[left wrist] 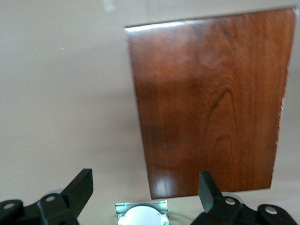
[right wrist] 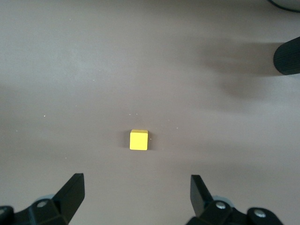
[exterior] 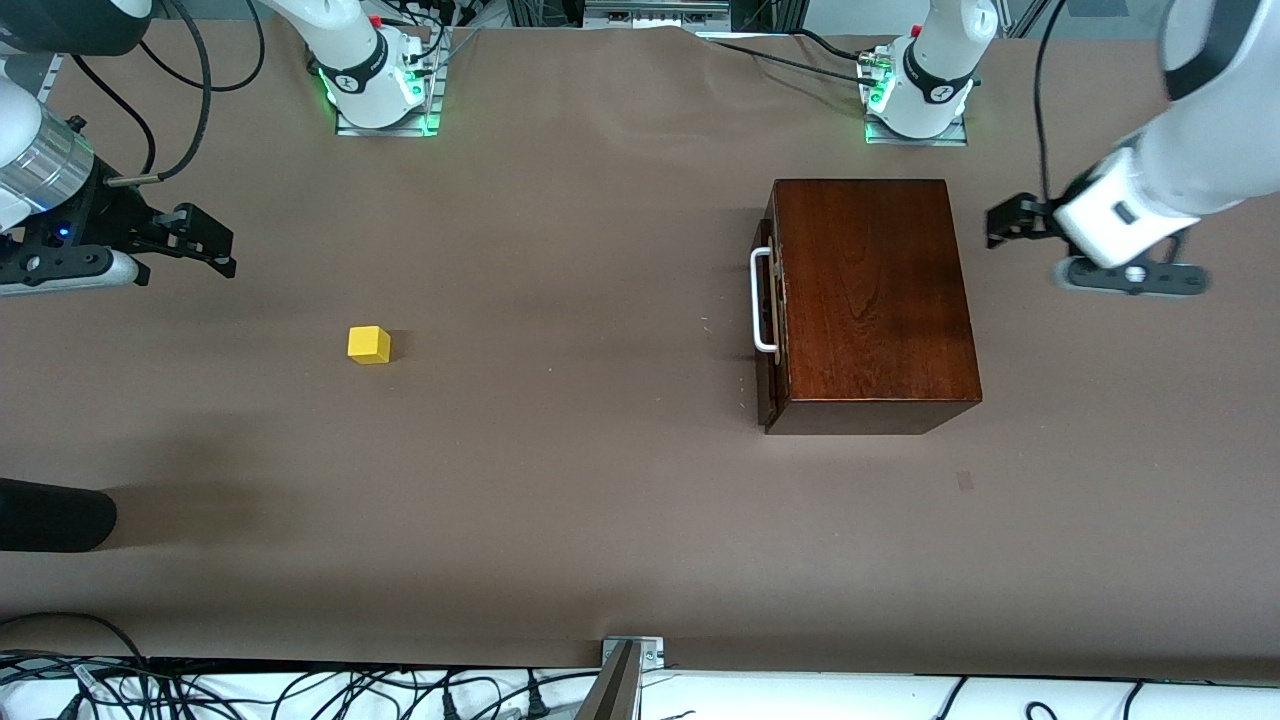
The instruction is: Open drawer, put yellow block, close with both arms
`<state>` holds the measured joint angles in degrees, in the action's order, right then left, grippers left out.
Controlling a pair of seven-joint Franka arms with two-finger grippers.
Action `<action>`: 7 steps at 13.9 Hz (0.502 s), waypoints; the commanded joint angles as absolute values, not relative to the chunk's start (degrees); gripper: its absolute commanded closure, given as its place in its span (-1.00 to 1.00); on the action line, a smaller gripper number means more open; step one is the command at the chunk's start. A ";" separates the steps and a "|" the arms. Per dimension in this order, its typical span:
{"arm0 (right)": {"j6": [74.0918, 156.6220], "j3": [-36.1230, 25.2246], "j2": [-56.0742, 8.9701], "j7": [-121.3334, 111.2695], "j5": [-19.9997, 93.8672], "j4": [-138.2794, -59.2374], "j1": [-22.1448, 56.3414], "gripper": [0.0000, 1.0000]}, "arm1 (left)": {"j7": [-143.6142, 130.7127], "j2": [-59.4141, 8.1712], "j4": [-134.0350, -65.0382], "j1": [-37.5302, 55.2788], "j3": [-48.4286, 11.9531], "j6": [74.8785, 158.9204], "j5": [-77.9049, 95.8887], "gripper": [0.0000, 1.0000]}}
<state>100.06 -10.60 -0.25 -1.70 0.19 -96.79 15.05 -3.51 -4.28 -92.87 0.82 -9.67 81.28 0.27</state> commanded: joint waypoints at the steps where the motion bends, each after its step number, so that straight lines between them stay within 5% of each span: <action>1: 98.96 -10.81 -0.44 -2.55 0.88 -95.71 15.21 -1.00 | -5.52 -8.33 -91.41 0.97 -18.33 80.06 0.53 -1.00; 7: 98.96 -10.81 -0.44 -2.55 0.88 -95.71 15.21 -1.00 | -32.65 -17.56 -90.88 7.18 -28.74 93.84 -0.44 -1.00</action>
